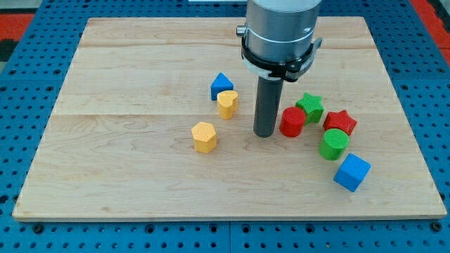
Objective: Place the yellow heart at the top left of the red circle
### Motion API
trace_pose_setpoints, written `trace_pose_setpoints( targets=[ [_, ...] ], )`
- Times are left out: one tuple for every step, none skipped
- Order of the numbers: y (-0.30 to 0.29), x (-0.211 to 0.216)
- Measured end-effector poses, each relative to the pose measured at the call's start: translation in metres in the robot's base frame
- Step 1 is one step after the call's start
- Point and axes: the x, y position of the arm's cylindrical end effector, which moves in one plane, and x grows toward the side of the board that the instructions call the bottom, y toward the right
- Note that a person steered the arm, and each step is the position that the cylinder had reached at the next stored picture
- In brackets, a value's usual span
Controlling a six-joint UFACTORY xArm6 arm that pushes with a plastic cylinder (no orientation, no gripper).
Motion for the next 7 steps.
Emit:
trace_pose_setpoints(
  targets=[
    [-0.015, 0.0],
    [-0.023, 0.007],
    [-0.028, -0.016],
    [-0.036, -0.021],
    [-0.058, -0.037],
    [-0.094, -0.045],
    [-0.074, -0.046]
  ],
)
